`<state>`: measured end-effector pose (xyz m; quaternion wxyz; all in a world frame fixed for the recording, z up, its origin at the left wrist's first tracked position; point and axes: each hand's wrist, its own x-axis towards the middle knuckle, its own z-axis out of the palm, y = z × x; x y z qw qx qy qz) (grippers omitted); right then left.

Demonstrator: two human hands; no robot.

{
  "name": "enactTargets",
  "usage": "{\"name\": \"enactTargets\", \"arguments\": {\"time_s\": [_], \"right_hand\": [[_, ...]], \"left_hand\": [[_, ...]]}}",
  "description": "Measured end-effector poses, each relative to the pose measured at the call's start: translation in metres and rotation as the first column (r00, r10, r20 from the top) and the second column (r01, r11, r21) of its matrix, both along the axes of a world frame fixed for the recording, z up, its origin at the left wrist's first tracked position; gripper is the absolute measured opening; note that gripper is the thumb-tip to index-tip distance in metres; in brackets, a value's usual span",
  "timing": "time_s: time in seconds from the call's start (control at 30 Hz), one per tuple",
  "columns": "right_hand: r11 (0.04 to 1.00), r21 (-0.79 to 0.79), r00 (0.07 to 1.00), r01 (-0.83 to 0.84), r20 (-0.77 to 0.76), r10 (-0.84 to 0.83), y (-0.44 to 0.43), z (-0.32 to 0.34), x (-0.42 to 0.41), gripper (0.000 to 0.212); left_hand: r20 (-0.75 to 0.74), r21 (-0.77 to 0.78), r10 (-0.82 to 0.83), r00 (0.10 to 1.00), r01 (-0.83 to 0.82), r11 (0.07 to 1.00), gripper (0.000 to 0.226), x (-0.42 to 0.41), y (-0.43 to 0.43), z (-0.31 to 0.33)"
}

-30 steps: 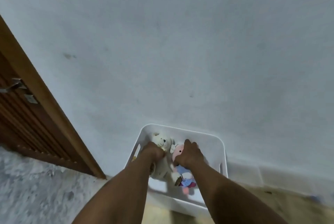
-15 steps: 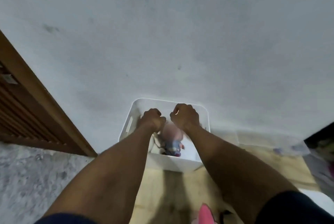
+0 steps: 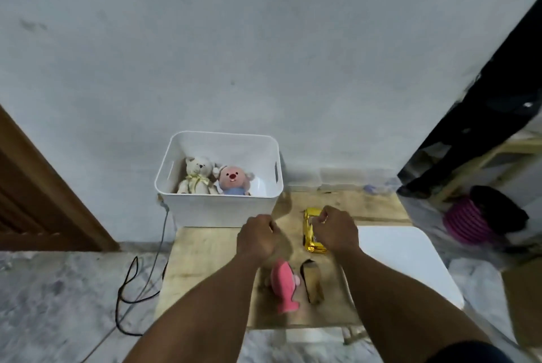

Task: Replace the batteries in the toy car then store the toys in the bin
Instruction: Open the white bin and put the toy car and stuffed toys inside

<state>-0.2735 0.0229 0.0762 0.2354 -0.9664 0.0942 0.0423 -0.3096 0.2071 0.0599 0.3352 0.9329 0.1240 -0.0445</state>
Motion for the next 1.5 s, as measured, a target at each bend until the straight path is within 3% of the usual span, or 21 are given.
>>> {"name": "enactTargets", "arguments": {"time_s": [0.13, 0.3, 0.4, 0.6, 0.7, 0.83, 0.97, 1.07, 1.17, 1.3, 1.37, 1.5], "right_hand": [[0.992, -0.032, 0.965, -0.123, -0.238, 0.112, -0.033, -0.055, -0.034, 0.038], [0.976, 0.042, 0.910, -0.216, -0.354, 0.217, -0.036, -0.103, -0.047, 0.070], [0.974, 0.030, 0.915, -0.224, -0.337, 0.221, -0.034, -0.136, -0.044, 0.084], [0.962, 0.084, 0.922, -0.260, -0.274, 0.273, -0.031, -0.130, -0.037, 0.070], [0.900, 0.196, 0.915, -0.389, -0.032, 0.402, -0.031, -0.081, -0.035, 0.055], [0.858, 0.276, 0.893, -0.433, 0.265, 0.365, -0.016, 0.004, -0.010, 0.054], [0.868, 0.295, 0.896, -0.398, 0.329, 0.299, 0.041, 0.066, 0.042, 0.068], [0.846, 0.376, 0.907, -0.378, 0.336, 0.256, 0.093, 0.096, 0.076, 0.064], [0.851, 0.397, 0.928, -0.345, 0.279, 0.246, 0.141, 0.107, 0.101, 0.061], [0.891, 0.348, 0.956, -0.291, 0.058, 0.289, 0.185, 0.091, 0.129, 0.072], [0.910, 0.302, 0.951, -0.282, -0.038, 0.308, 0.197, 0.072, 0.142, 0.066], [0.930, 0.219, 0.925, -0.294, -0.178, 0.335, 0.211, 0.032, 0.162, 0.050]], "left_hand": [[-0.233, -0.008, 0.038, 0.972, -0.041, 0.999, 0.032, -0.028, -0.032, -0.033], [-0.419, -0.030, 0.074, 0.905, -0.095, 0.995, 0.053, -0.041, -0.060, -0.065], [-0.449, -0.064, 0.071, 0.891, -0.111, 0.992, 0.043, -0.040, -0.072, -0.079], [-0.374, -0.047, 0.135, 0.917, -0.164, 0.985, 0.043, -0.036, -0.083, -0.075], [-0.327, -0.113, 0.061, 0.943, -0.104, 0.988, 0.048, -0.026, -0.063, -0.047], [-0.122, -0.274, -0.050, 0.991, 0.014, 0.962, 0.063, 0.005, -0.012, 0.031], [0.137, -0.427, 0.195, 0.971, -0.120, 0.896, 0.044, 0.036, 0.048, 0.106], [0.182, -0.395, 0.290, 0.940, -0.200, 0.897, 0.043, 0.056, 0.093, 0.132], [0.148, -0.290, 0.326, 0.934, -0.274, 0.917, 0.044, 0.077, 0.131, 0.136], [0.063, -0.184, 0.311, 0.948, -0.295, 0.938, 0.045, 0.104, 0.158, 0.117], [0.019, -0.105, 0.308, 0.951, -0.304, 0.947, 0.046, 0.116, 0.164, 0.101], [-0.099, -0.142, 0.325, 0.940, -0.337, 0.931, 0.050, 0.142, 0.172, 0.053]]}}
